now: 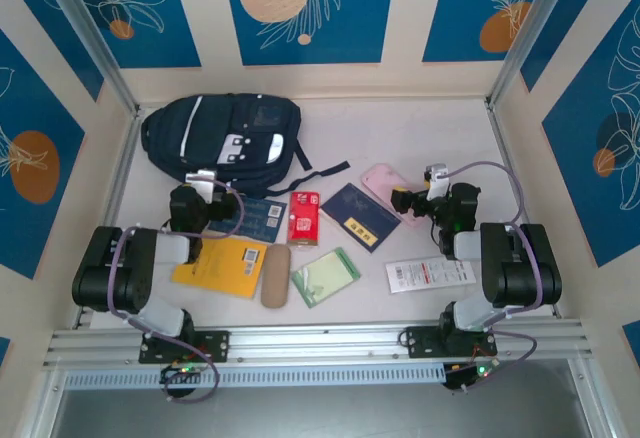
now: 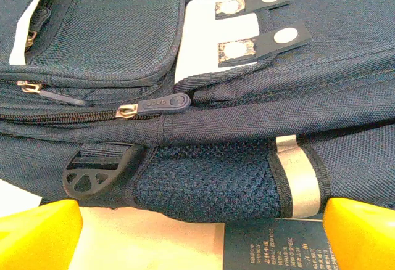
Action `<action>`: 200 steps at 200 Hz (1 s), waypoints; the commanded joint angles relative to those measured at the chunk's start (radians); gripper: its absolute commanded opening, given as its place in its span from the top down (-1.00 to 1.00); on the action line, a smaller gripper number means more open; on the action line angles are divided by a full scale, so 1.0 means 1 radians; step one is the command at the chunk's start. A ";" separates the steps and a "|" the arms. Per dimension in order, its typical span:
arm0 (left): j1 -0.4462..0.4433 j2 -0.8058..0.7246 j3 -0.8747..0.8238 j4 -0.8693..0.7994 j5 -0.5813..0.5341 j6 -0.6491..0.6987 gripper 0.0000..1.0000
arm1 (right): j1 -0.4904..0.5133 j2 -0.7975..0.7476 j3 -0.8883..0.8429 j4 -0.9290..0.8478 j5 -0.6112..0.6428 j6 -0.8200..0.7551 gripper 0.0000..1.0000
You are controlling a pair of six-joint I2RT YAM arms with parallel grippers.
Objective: Pack the student bag
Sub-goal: Pick up the student bag from the top-left of the table.
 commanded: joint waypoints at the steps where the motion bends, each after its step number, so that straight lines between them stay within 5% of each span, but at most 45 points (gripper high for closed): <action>1: -0.002 -0.011 0.014 0.003 -0.010 -0.001 -1.00 | 0.007 -0.001 0.018 0.004 0.002 -0.017 -0.98; 200: 0.010 -0.017 0.013 0.003 0.012 -0.009 -0.99 | -0.017 0.004 0.020 0.008 -0.047 -0.002 -0.98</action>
